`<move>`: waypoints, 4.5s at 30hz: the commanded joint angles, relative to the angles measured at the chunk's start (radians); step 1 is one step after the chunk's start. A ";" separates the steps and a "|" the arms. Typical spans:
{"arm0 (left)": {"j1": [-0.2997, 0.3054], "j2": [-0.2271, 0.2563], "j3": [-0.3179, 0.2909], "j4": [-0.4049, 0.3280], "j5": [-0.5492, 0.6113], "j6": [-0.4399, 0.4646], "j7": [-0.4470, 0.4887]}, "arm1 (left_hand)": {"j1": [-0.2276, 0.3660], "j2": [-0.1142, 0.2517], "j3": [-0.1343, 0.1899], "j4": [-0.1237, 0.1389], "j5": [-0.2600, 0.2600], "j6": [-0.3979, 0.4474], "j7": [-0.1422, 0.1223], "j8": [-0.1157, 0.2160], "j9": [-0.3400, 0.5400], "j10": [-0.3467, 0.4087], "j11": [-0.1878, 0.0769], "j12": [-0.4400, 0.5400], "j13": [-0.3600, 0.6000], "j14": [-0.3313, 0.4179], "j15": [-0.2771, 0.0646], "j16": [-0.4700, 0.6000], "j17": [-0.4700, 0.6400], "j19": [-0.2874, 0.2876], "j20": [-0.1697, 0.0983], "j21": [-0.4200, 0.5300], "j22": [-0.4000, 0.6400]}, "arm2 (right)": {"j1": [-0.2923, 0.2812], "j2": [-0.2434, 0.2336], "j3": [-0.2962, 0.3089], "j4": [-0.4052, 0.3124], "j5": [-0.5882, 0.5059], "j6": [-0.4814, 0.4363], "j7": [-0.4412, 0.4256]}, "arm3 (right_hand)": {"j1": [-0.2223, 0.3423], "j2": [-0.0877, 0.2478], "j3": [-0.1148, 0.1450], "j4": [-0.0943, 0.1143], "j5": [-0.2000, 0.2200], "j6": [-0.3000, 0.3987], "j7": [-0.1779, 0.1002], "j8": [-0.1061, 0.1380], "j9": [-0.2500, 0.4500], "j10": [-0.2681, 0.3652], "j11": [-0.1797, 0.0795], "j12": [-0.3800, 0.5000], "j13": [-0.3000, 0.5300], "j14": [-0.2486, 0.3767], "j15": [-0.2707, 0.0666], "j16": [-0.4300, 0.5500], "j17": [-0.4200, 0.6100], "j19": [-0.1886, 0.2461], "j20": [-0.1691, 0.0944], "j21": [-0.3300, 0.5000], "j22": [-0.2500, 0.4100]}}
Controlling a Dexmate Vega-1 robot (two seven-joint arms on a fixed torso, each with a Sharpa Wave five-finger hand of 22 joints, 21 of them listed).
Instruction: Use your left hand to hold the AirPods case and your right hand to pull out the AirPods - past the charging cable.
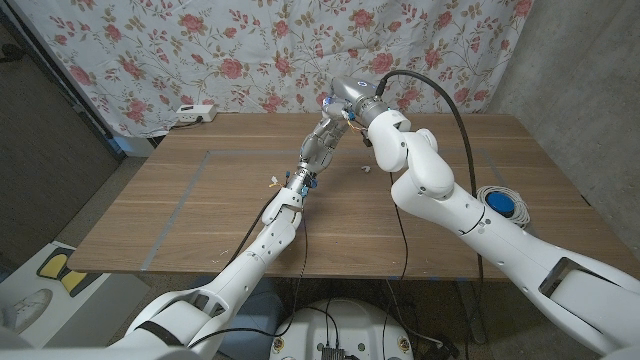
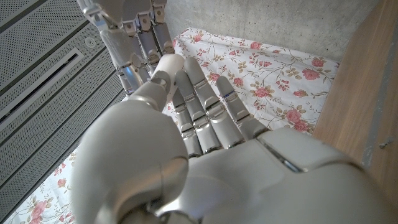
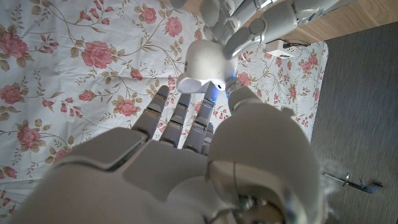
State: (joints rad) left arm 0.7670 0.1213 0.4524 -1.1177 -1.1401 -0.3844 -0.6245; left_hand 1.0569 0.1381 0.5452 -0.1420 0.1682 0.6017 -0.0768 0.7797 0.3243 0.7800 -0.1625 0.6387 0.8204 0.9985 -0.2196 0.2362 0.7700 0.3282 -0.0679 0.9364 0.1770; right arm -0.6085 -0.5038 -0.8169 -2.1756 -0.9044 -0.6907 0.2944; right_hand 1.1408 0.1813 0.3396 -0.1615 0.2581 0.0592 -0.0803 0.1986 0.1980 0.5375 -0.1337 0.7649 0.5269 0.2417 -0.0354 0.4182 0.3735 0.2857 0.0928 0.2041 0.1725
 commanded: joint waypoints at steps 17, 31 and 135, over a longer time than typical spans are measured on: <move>-0.004 -0.002 0.008 0.002 0.000 0.014 -0.002 | 0.039 0.048 0.013 0.004 0.007 0.014 -0.003 0.079 0.203 -0.001 0.002 0.004 0.000 0.000 0.002 -0.004 0.003 -0.007 0.000 0.006 0.002 | -0.043 0.006 0.032 -0.004 0.018 0.014 -0.101 | 0.034 0.001 0.006 0.008 -0.010 0.028 -0.004 0.002 0.004 0.004 -0.011 0.074 0.132 0.019 -0.099 0.022 0.028 0.011 -0.003 0.003 0.003; -0.010 -0.007 0.006 0.017 0.000 0.010 -0.007 | 0.038 0.047 0.014 0.005 0.007 0.014 -0.003 0.081 0.200 -0.002 0.003 0.003 0.000 -0.001 0.002 -0.004 0.003 -0.006 0.000 0.009 0.002 | -0.051 0.010 0.046 0.006 0.038 0.021 -0.155 | 0.040 0.002 0.002 0.014 -0.015 0.036 -0.007 0.001 0.004 -0.004 -0.016 0.098 0.157 0.017 -0.103 0.026 0.036 0.011 -0.003 0.001 0.003; 0.013 0.022 -0.004 -0.033 0.006 0.003 0.048 | 0.035 0.046 0.014 0.004 0.007 0.009 -0.005 0.100 0.176 -0.002 0.001 0.002 -0.004 0.001 0.002 -0.004 -0.003 -0.010 0.000 0.021 0.001 | -0.139 -0.029 0.126 0.134 0.260 -0.180 -0.377 | 0.046 -0.001 -0.007 0.032 -0.027 0.088 -0.007 0.000 0.007 -0.005 -0.024 0.141 0.128 0.050 -0.123 0.024 0.044 0.056 -0.030 0.011 0.005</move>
State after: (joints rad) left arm 0.7746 0.1383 0.4467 -1.1431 -1.1432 -0.3815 -0.5956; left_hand 1.0698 0.1514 0.5451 -0.1418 0.1701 0.5998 -0.0787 0.7797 0.2564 0.7804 -0.1624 0.6405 0.8128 0.9985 -0.2196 0.2362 0.7643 0.3194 -0.0697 0.9509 0.1772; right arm -0.7391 -0.5465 -0.6953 -2.0864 -0.6925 -0.8609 -0.0312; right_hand 1.1727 0.1777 0.3322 -0.1376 0.2308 0.1360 -0.0856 0.1987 0.2023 0.5198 -0.1549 0.9007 0.6534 0.2830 -0.0410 0.4446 0.4151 0.3335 0.0661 0.2120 0.1747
